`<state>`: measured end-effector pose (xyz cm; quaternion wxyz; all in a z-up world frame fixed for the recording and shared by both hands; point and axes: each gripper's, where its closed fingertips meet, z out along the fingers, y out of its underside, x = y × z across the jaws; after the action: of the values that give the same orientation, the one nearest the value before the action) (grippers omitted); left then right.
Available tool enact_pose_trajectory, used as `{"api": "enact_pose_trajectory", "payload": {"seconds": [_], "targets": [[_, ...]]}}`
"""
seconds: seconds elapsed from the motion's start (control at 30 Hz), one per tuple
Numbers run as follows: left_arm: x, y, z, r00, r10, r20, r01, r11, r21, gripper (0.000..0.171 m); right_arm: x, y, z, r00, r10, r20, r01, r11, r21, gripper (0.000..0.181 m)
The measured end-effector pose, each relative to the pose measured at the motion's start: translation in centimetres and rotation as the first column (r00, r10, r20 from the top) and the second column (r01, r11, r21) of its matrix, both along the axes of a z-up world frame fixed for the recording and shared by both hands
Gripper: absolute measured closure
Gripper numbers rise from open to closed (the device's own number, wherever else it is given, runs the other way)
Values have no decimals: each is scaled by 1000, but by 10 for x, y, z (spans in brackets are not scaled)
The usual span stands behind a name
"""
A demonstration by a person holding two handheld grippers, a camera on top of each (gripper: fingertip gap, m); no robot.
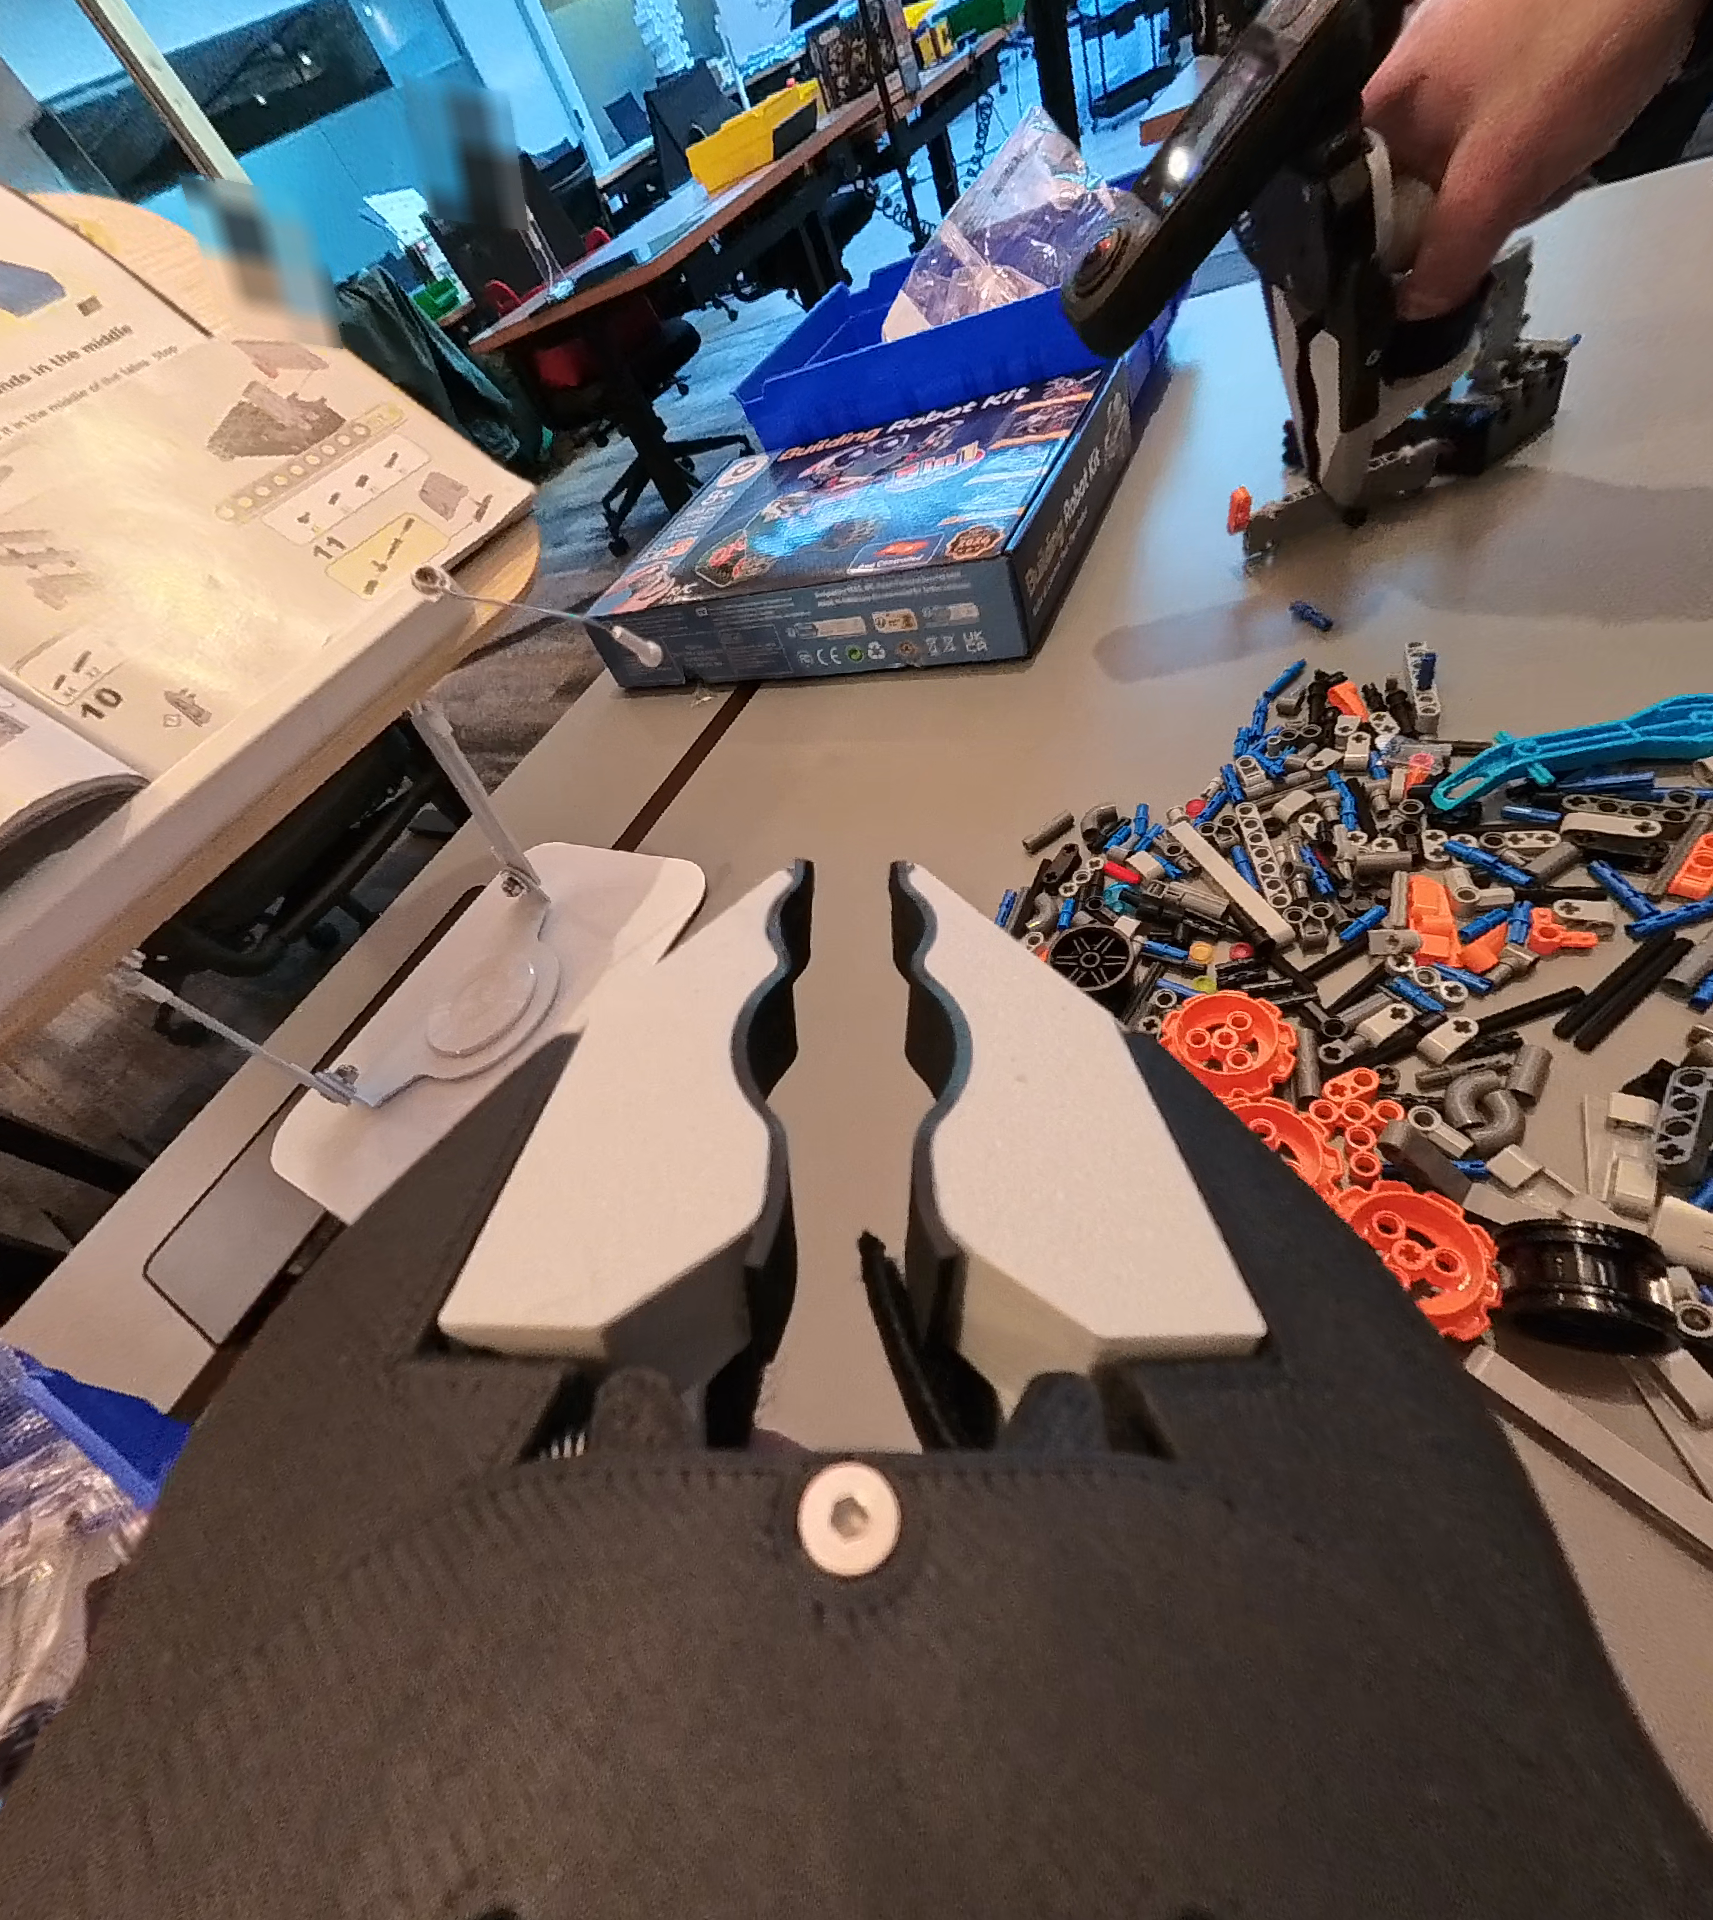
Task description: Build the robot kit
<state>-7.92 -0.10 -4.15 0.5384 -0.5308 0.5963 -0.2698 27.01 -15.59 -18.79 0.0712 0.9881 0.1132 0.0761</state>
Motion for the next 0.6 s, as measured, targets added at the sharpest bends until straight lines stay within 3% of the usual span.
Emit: {"api": "enact_pose_trajectory", "payload": {"seconds": [0.23, 0.6], "targets": [[2, -4, -7, 1000, -8, -26, 9, 1000, 14, 159, -55, 6, 0, 998, 5, -58, -5, 1000, 9, 176], [7, -12, -9, 999, -20, -44, 22, 999, 39, 159, -130, 7, 0, 984, 145, -98, -146, 989, 4, 176]]}}
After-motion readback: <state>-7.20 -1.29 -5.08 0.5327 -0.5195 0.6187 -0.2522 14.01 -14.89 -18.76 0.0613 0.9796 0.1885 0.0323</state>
